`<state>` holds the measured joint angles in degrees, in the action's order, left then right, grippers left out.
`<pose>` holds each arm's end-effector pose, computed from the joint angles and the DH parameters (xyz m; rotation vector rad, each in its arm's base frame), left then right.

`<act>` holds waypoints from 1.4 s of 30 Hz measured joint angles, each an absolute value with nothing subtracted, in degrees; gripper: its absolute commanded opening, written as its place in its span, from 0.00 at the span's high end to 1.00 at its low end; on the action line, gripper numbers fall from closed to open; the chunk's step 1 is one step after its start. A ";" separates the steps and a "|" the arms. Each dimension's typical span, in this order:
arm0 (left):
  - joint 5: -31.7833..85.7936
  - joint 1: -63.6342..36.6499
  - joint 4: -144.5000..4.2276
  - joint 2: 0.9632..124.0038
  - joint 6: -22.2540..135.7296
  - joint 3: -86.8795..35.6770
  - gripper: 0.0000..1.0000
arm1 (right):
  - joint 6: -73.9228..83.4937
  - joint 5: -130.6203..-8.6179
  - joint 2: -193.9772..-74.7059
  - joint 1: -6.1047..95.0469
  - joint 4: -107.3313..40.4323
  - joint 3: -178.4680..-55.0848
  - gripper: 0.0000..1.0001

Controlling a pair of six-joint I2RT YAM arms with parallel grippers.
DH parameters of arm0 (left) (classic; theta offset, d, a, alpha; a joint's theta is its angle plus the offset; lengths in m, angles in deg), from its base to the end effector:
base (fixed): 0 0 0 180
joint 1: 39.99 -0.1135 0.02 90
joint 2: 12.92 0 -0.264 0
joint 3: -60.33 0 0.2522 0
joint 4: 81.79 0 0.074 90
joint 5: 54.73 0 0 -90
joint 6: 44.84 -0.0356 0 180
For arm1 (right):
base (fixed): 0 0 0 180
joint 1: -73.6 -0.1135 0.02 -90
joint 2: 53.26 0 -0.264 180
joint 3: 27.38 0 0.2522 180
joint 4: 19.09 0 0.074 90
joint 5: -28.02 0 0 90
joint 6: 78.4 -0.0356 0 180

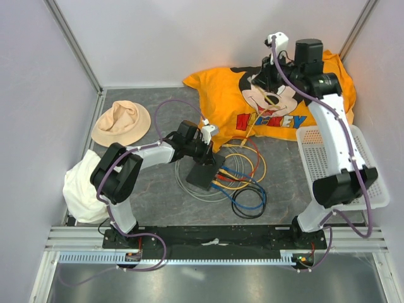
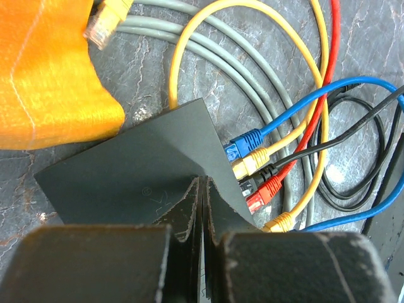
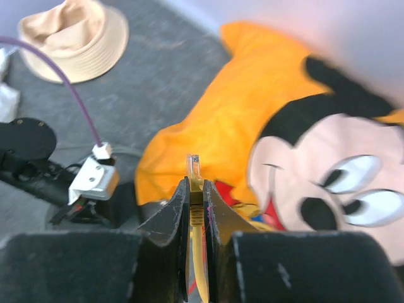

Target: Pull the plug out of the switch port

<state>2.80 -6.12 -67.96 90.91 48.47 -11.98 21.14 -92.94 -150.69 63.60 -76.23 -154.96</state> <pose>0.2976 -0.2227 0.1640 0.9100 2.2412 -0.9773 0.3566 0.0815 0.4545 -0.6688 1.8988 0.5546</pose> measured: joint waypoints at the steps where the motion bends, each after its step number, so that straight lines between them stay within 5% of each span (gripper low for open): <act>1: 2.80 -6.12 -68.00 90.91 48.47 -11.93 0.99 | 21.80 -91.23 -148.87 63.60 -75.97 -154.96 1.00; 5: 2.78 -6.15 -68.00 90.91 48.47 -11.93 0.98 | 23.57 -85.09 -141.40 63.51 -74.07 -149.08 1.00; 11: 2.75 -6.17 -67.98 90.91 48.45 -11.98 0.98 | 21.14 -71.78 -130.10 63.36 -66.94 -118.26 1.00; 17: 2.67 -6.17 -67.80 90.91 48.36 -12.11 0.98 | 15.55 -62.21 -131.08 63.38 -63.25 -97.87 1.00; 20: 2.64 -6.17 -67.78 90.91 48.14 -12.11 0.98 | 12.92 -58.78 -133.01 63.38 -60.58 -95.95 0.98; 21: 2.62 -6.17 -67.78 90.91 48.10 -12.11 0.99 | 12.05 -57.60 -133.73 63.36 -59.38 -95.82 0.83; 22: 2.64 -6.17 -67.78 90.91 48.10 -12.11 0.98 | 11.11 -56.22 -134.60 63.34 -57.69 -95.82 0.53; 24: 2.60 -6.17 -67.78 90.91 48.08 -12.11 0.99 | 9.45 -54.08 -136.59 63.34 -54.96 -95.82 0.43; 31: 2.56 -6.17 -67.74 90.87 48.05 -12.11 0.98 | 6.30 -57.27 -142.67 63.31 -54.94 -100.67 0.38; 42: 1.81 -10.54 -58.95 85.05 46.59 -10.95 0.98 | 7.35 -84.33 -141.84 58.37 -58.68 -108.71 0.39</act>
<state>1.81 -10.54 -58.95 85.05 46.59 -10.95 7.35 -84.33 -141.84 58.37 -58.68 -108.71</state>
